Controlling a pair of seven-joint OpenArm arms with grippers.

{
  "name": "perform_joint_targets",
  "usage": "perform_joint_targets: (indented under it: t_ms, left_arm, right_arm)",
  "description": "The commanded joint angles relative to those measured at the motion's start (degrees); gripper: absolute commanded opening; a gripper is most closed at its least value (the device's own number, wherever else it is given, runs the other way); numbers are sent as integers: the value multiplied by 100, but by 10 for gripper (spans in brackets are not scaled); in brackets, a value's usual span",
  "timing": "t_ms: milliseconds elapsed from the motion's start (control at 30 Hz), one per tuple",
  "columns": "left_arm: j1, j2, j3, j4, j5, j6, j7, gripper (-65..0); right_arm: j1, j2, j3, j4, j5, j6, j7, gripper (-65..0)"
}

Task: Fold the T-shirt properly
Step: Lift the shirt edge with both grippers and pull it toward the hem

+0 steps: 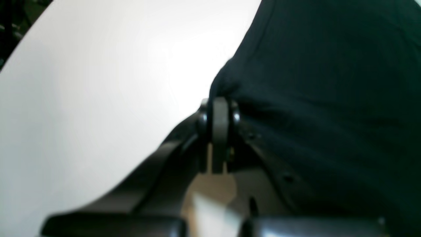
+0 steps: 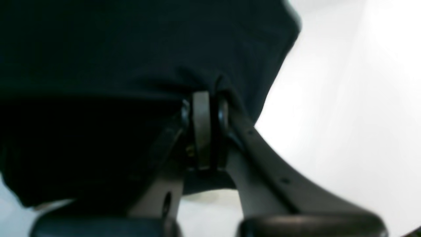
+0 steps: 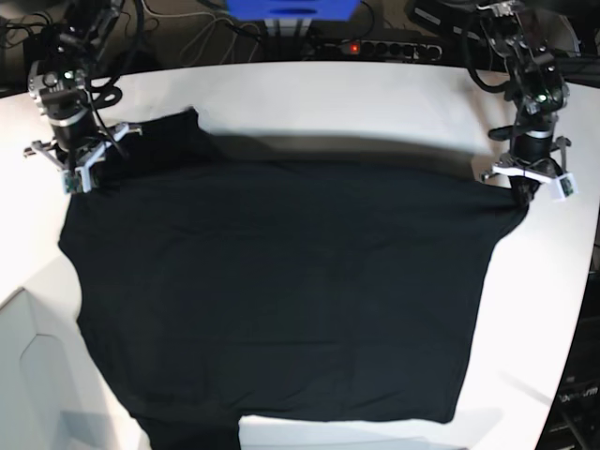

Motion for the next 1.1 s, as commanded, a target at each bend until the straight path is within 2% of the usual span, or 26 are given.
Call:
perform_joint_targets:
  t_ms: [0,233,667,1067]
  left_arm:
    - [-139,-86,-31,74,-3,22,-161,-650]
    - [-1019,-112,216,-375,6,22,-161,-650]
    - [-2434,-121,787,-1605,6,31,-161,-650]
    - [-3040,-138,787,-2150,6,31,-161,-650]
  right_arm:
    - [129,56,-4,86,73,34,126,-650]
    - [1175,74,-13,-468,73,34,126,-650]
    - [2714,443,-39,-1848,64,34,126,-650]
    - [3822,654,-523,-3167,64,34,170,-650]
